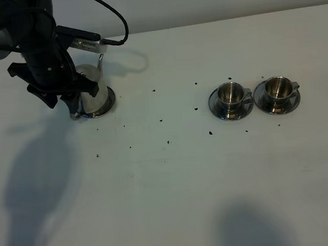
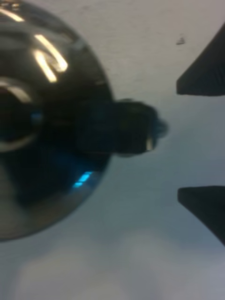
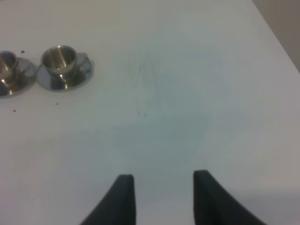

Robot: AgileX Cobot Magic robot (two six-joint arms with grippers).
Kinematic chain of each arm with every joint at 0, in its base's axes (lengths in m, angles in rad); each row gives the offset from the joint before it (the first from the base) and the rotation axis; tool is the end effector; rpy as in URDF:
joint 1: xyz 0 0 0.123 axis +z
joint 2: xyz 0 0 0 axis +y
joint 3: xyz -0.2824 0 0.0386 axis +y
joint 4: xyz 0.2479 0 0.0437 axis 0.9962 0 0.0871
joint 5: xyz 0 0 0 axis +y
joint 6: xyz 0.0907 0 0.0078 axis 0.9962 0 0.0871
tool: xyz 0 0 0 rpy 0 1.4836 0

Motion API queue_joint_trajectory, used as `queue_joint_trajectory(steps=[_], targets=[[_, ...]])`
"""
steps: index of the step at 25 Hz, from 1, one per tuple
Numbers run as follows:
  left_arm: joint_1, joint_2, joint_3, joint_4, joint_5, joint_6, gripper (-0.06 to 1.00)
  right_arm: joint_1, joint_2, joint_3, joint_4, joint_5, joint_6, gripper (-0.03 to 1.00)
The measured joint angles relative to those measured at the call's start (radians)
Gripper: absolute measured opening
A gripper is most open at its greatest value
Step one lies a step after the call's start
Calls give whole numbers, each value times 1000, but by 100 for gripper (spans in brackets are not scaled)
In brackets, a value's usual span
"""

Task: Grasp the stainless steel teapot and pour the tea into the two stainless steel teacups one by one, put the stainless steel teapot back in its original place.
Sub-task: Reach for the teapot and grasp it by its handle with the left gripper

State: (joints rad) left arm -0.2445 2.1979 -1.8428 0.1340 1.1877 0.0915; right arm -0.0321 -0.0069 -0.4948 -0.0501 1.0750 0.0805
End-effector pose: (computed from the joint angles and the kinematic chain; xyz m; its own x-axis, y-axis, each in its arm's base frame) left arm 0.4443 -0.0992 0.1941 -0.9218 0.3746 -0.0995 0.3599 0.9226 0.1385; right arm -0.0061 -0.0038 0.2746 -0.4617 0.0714 -0.8842 0.0973 0.9948 0.0296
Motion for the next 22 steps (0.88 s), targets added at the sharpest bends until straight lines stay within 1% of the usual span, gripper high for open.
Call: queue_joint_trajectory(steps=[6, 12, 22], targets=[[0, 42, -65, -11, 0, 1, 47, 0, 0, 0, 0, 0, 0, 29], [0, 67, -75, -43, 0, 6, 47, 0, 0, 0, 0, 0, 1, 29], [0, 67, -75, -48, 0, 8, 47, 0, 0, 0, 0, 0, 0, 29]])
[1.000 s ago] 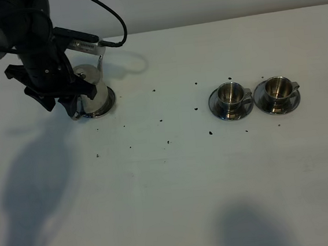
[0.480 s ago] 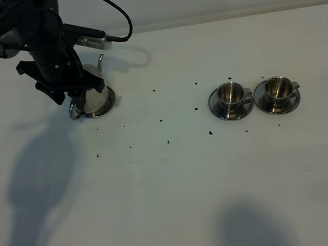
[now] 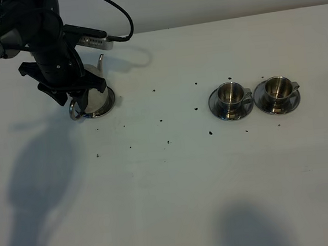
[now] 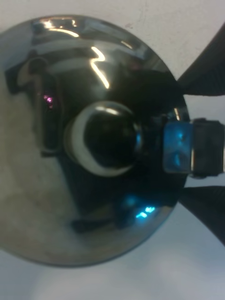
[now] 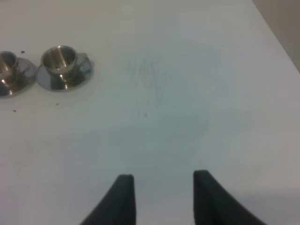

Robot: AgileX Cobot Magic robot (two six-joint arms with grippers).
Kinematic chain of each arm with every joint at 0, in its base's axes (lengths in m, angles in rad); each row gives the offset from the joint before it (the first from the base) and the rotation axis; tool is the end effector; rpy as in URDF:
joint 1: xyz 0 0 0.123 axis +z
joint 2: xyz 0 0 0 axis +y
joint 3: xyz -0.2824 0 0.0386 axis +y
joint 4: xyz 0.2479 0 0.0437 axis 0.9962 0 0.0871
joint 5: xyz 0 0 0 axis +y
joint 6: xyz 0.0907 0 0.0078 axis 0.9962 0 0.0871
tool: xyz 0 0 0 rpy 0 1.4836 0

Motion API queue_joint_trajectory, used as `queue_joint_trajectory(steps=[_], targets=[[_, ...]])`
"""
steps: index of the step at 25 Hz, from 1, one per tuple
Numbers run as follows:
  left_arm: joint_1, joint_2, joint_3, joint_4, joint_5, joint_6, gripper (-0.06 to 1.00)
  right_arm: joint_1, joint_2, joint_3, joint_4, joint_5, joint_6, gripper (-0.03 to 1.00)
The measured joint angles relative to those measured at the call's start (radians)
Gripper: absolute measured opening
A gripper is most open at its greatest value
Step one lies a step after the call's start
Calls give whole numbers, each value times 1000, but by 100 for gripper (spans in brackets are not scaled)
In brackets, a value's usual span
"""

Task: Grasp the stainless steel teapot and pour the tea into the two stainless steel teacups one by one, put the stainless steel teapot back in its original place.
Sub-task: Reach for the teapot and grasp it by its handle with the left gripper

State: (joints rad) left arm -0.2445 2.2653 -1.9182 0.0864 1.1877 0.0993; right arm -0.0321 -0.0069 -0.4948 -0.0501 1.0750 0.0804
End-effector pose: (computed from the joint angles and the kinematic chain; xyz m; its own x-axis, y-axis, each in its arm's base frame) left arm 0.4573 -0.1066 0.1820 -0.9240 0.3654 -0.1127 0.3560 0.9296 0.0950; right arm -0.0061 -0.0038 0.2746 -0.4617 0.0713 -0.8842 0.0973 0.9948 0.0295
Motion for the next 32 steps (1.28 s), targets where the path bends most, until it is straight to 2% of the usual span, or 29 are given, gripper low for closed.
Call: queue_joint_trajectory(steps=[32], targets=[[14, 19, 0, -1, 0, 20, 46, 0, 0, 0, 0, 0, 0, 29]])
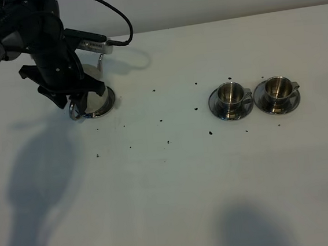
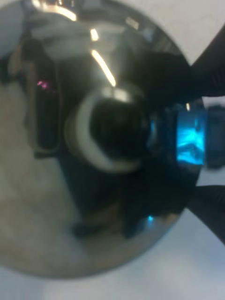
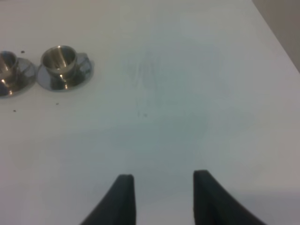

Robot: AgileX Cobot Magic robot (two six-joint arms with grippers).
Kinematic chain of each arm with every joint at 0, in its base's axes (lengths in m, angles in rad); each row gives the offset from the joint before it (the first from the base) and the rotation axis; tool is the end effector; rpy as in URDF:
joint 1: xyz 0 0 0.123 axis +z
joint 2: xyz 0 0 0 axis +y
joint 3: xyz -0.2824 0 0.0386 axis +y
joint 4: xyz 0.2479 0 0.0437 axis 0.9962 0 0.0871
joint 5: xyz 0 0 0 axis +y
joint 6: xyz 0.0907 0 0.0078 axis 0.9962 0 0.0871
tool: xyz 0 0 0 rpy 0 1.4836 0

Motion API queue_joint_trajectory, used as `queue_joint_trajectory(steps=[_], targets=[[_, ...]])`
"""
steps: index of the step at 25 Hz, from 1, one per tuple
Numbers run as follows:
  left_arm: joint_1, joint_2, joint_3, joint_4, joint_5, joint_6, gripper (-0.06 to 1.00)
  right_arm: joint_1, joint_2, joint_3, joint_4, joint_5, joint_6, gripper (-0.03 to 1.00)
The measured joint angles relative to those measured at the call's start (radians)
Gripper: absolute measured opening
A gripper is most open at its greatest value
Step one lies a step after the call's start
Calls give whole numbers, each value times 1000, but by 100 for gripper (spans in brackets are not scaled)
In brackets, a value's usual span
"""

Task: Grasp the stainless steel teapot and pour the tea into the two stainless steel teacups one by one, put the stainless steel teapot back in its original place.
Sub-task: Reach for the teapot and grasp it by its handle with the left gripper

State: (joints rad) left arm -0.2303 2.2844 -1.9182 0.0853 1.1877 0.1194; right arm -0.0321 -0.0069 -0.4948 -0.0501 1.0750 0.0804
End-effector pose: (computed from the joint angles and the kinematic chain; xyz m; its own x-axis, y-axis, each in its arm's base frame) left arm 0.4598 -0.1004 0.1730 -0.9240 0.3710 -0.0921 0.3629 0.9271 0.0935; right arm -0.0061 -0.0038 0.2746 -0.4617 0.0713 -0.8842 0.0973 0.9948 0.0295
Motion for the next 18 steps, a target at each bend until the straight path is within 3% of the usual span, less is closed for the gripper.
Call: queue_joint_trajectory(steps=[18], targets=[[8, 0, 0, -22, -4, 0, 41, 0, 0, 0, 0, 0, 0, 29]])
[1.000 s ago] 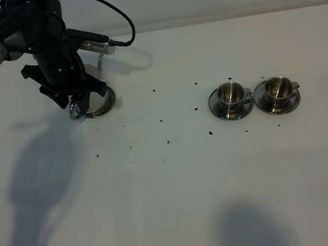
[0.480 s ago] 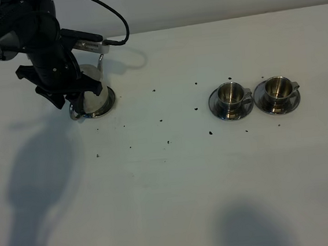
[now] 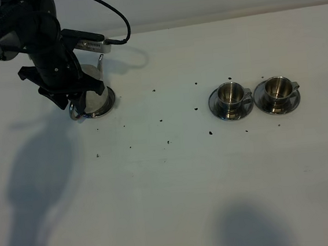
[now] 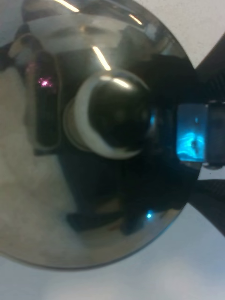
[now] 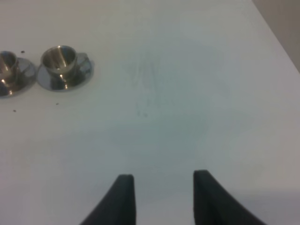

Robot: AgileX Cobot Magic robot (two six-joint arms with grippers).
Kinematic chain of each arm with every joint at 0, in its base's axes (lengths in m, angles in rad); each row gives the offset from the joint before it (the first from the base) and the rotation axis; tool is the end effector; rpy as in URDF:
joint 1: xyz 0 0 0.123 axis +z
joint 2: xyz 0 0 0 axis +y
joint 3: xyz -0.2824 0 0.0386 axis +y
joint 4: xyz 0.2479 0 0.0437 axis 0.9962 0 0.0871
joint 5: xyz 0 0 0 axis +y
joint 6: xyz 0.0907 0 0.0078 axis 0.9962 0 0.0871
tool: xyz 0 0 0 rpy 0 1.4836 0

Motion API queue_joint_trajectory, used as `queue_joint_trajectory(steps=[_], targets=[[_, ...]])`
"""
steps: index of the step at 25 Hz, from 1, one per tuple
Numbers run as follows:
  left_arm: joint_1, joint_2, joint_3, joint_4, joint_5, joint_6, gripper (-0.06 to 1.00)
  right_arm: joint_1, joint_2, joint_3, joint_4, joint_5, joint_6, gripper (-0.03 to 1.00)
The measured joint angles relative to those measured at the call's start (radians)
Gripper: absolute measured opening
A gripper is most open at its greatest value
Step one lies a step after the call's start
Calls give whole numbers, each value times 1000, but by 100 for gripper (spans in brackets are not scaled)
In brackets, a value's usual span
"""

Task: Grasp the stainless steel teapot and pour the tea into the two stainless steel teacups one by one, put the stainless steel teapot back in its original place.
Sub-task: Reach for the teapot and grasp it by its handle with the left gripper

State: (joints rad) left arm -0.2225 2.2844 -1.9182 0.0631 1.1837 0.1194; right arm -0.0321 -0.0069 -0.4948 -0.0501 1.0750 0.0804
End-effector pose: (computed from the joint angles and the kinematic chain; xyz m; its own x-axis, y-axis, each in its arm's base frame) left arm 0.4604 -0.0987 0.1729 -0.9291 0.3563 -0.0992 0.3503 0.9338 0.0730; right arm -0.0061 -0.0038 0.2746 -0.4617 0.0713 -0.8842 0.0973 0.9948 0.0295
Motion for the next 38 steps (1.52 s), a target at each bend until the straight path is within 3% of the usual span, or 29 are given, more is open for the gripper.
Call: queue_joint_trajectory(steps=[5, 13, 38], targets=[[0, 0, 0, 0, -2, 0, 38, 0, 0, 0, 0, 0, 0, 29], [-1, 0, 0, 0, -18, 0, 23, 0, 0, 0, 0, 0, 1, 29], [-1, -5, 0, 0, -3, 47, 23, 0, 0, 0, 0, 0, 0, 29]])
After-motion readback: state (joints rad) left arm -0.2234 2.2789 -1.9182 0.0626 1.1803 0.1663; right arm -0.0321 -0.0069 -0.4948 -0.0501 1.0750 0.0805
